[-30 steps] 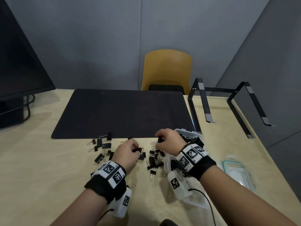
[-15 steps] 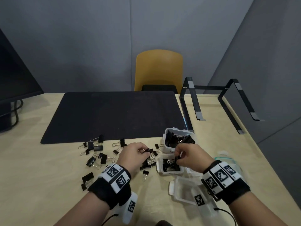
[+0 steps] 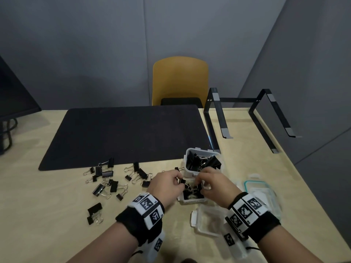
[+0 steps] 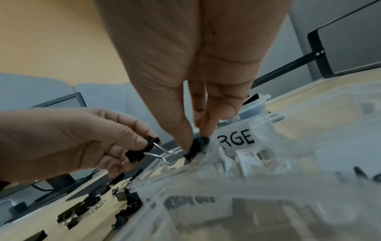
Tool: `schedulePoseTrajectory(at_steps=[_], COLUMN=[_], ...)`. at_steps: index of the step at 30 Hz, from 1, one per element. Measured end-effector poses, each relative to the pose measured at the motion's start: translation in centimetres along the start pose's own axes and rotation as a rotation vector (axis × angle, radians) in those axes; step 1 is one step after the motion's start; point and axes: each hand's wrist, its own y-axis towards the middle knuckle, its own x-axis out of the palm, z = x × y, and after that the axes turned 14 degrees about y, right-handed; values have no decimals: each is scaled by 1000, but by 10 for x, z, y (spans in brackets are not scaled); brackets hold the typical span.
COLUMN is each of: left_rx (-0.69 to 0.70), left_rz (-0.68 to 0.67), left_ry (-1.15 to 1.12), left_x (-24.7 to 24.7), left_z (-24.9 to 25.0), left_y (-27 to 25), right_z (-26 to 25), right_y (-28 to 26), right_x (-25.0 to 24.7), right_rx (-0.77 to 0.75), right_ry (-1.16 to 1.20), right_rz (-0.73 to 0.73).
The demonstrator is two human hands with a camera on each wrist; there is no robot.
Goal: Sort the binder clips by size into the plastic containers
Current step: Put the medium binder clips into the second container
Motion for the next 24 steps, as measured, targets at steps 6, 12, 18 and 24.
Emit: schedulePoseTrajectory(at_steps=[6,12,18,24], left_rx=[60,214,193,149], left_rz=[-28,17,40,-80], left_ry=[122,291,260,197], left_x=[4,14,16,18], left_z=[9,12,6,8], left_y=[-3,0,1,-4], right_z=[7,12,14,13], right_y=[-1,1,2,5], right_x=[-3,3,4,7], right_rx=[77,96,105,90], right_ry=[-21,-65,-97,-133], right_rz=[40,44,23,22])
